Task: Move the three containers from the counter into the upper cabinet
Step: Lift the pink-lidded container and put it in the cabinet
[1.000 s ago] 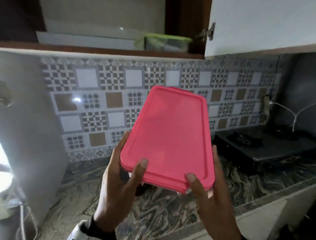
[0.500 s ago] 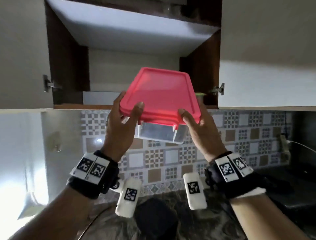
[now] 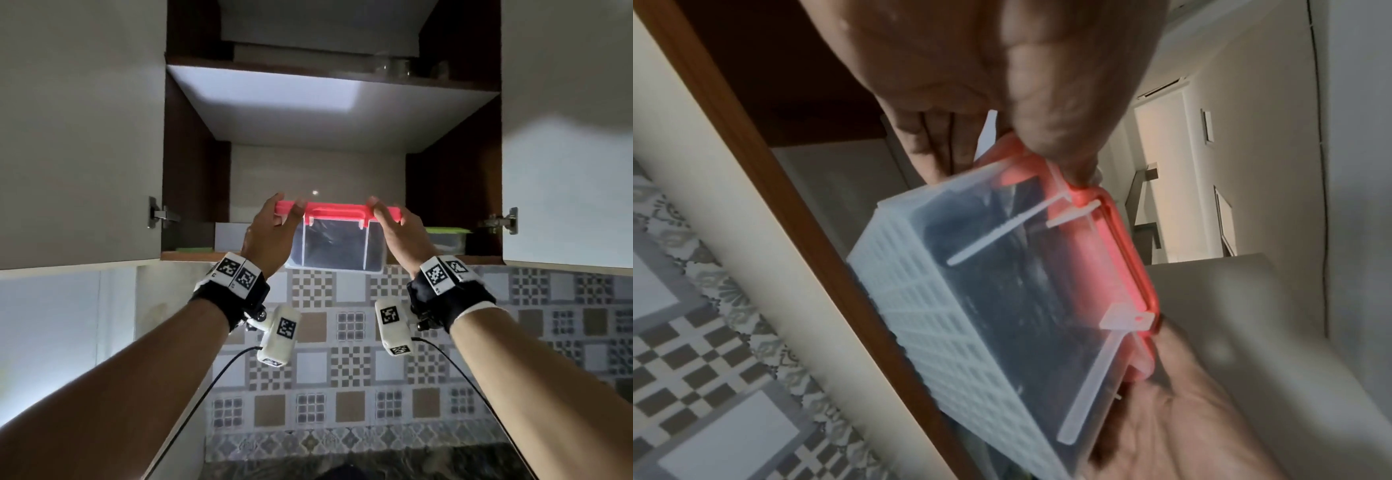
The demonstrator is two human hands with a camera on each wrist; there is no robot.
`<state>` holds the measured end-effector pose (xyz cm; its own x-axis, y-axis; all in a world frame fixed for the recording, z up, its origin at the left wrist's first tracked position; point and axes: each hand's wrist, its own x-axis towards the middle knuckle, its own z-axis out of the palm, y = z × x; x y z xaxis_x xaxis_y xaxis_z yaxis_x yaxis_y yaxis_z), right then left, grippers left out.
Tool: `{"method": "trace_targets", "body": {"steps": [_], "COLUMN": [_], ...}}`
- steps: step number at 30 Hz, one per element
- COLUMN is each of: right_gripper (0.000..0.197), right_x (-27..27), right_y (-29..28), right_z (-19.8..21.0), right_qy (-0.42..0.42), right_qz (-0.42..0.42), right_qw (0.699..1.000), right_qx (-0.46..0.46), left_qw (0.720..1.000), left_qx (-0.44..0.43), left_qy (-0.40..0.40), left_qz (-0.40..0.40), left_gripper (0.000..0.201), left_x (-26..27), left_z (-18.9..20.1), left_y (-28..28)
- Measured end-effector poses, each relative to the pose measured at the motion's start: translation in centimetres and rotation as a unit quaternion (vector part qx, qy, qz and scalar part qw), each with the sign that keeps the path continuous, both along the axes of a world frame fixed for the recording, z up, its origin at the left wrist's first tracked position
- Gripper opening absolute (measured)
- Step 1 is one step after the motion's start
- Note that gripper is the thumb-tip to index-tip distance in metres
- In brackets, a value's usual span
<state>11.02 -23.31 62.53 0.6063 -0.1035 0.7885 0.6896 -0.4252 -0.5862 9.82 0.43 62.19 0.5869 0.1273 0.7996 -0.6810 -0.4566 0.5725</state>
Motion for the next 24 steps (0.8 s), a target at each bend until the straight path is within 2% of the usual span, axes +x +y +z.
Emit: {"method": "trace_targets", "body": {"steps": [2, 4, 8, 9, 11, 15, 19, 24], "right_gripper": [0.066, 0.056, 0.055, 0.060, 0.083, 0.068, 0.066, 0.072], "right_x": [0.6, 1.1, 3.9, 4.9, 6.9, 8.7, 10.7, 14.7], "right_y": [-0.1, -0.3, -0.8, -1.0, -1.3, -1.8, -2.2, -2.7], "right_z": [0.5, 1.0, 1.6, 1.7, 1.8, 1.4, 0.4, -0.3], "right_qy": [-0.022, -0.024, -0.034, -0.030, -0.006, 0.033, 0.017, 0.059], "right_qz": [0.005, 0.004, -0.009, -0.014, -0.035, -0.050, -0.090, -0.176], "right_qw": [1.000, 1.000, 0.998, 0.999, 0.999, 0.996, 0.988, 0.969], "right_qx": [-0.011, -0.008, -0.042, -0.043, -0.037, -0.060, -0.126, -0.166], "left_qw": [1.000, 1.000, 0.998, 0.998, 0.996, 0.988, 0.976, 0.961], "left_qx": [0.012, 0.020, 0.054, 0.068, 0.092, 0.139, 0.172, 0.214], "left_qy": [-0.005, -0.007, 0.003, 0.003, 0.004, 0.013, 0.034, 0.062], "left_qz": [0.007, 0.011, 0.013, 0.011, 0.012, 0.067, 0.130, 0.163], "left_gripper": [0.078, 0.072, 0.068, 0.070, 0.074, 0.078, 0.084, 0.095], "left_x": [1.4, 2.7, 5.0, 5.6, 6.8, 8.8, 10.9, 13.6], "left_z": [0.3, 0.7, 0.9, 0.9, 1.0, 1.7, 1.8, 1.4], "left_y": [0.0, -0.1, -0.7, -0.8, -1.0, -1.4, -2.1, -3.5]}}
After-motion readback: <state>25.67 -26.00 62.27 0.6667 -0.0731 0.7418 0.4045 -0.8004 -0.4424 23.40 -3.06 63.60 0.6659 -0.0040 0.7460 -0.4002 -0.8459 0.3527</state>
